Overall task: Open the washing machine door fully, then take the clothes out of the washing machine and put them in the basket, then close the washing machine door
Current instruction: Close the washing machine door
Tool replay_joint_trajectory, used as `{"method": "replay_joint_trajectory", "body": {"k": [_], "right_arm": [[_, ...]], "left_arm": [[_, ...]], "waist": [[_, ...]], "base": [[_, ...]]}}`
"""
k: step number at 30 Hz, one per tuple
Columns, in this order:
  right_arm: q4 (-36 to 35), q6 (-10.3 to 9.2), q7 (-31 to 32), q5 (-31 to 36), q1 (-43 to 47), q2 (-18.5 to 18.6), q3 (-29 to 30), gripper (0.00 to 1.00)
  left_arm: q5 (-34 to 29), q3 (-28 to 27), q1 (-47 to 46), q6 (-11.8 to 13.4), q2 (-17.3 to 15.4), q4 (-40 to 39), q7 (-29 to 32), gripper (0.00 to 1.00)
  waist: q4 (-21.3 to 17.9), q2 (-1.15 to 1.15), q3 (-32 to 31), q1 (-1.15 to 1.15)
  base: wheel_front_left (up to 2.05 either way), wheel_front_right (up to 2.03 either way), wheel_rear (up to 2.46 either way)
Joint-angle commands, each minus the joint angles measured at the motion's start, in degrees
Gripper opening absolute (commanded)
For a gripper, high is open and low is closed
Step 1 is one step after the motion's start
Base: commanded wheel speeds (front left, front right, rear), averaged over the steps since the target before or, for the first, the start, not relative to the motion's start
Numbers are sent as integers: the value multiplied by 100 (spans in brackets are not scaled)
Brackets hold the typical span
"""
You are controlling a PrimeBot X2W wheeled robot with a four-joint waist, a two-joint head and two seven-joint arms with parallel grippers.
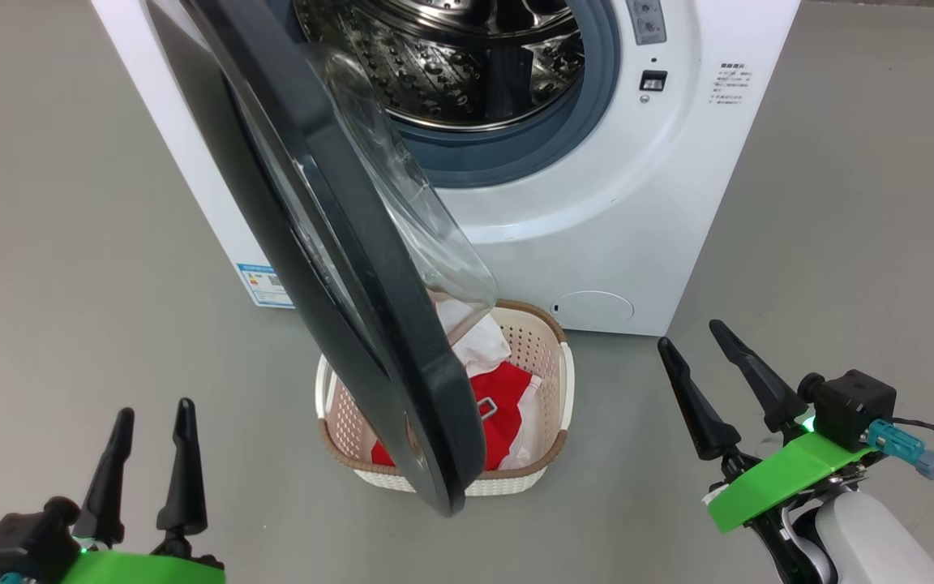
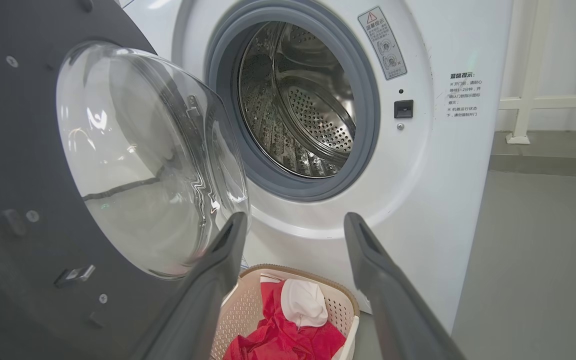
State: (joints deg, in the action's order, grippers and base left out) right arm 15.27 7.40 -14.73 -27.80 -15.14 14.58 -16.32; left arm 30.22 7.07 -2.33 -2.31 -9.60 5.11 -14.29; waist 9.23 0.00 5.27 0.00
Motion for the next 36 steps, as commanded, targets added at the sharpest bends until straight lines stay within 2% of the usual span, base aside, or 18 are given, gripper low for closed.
{"method": "replay_joint_trajectory", "body": {"k": [1, 23, 25, 27, 29, 30, 31, 32, 36], "right_arm": [[-160, 9, -27, -34, -49, 27, -104, 100], [-139, 9, -27, -38, -43, 38, -123, 100], [-133, 9, -27, -41, -44, 39, -130, 100], [-126, 9, -27, -45, -44, 38, -138, 100], [-120, 9, -27, -48, -42, 36, -147, 100], [-117, 9, -27, -49, -40, 35, -151, 100], [-115, 9, -27, -50, -38, 34, -154, 100], [-113, 9, -27, -50, -36, 33, -155, 100], [-110, 9, -27, -47, -33, 31, -159, 100]], "left_arm": [[-82, -245, -146, -59, -67, -91, -70, 100], [-247, -433, -171, -154, 81, 39, -71, 100], [-246, -435, -168, -161, 75, 37, -71, 88], [-246, -437, -162, -166, 64, 32, -71, 70], [-247, -438, -155, -169, 52, 25, -71, 45], [-247, -439, -152, -171, 44, 19, -71, 38], [-246, -441, -149, -173, 36, 9, -71, 17], [-242, -442, -147, -174, 29, -4, -71, 0], [-208, -423, -146, -194, -9, -74, -35, 0]], "waist": [[-2, 0, 7, 0], [41, 0, -8, 0], [39, 0, -17, 0], [37, 0, -28, 0], [34, 0, -44, 0], [33, 0, -52, 0], [32, 0, -58, 0], [32, 0, -62, 0], [36, 0, -74, 0]], "base": [[0, 0, 0], [0, 0, 0], [0, 0, 0], [0, 0, 0], [0, 0, 0], [0, 0, 0], [0, 0, 0], [0, 0, 0], [0, 0, 0]]}}
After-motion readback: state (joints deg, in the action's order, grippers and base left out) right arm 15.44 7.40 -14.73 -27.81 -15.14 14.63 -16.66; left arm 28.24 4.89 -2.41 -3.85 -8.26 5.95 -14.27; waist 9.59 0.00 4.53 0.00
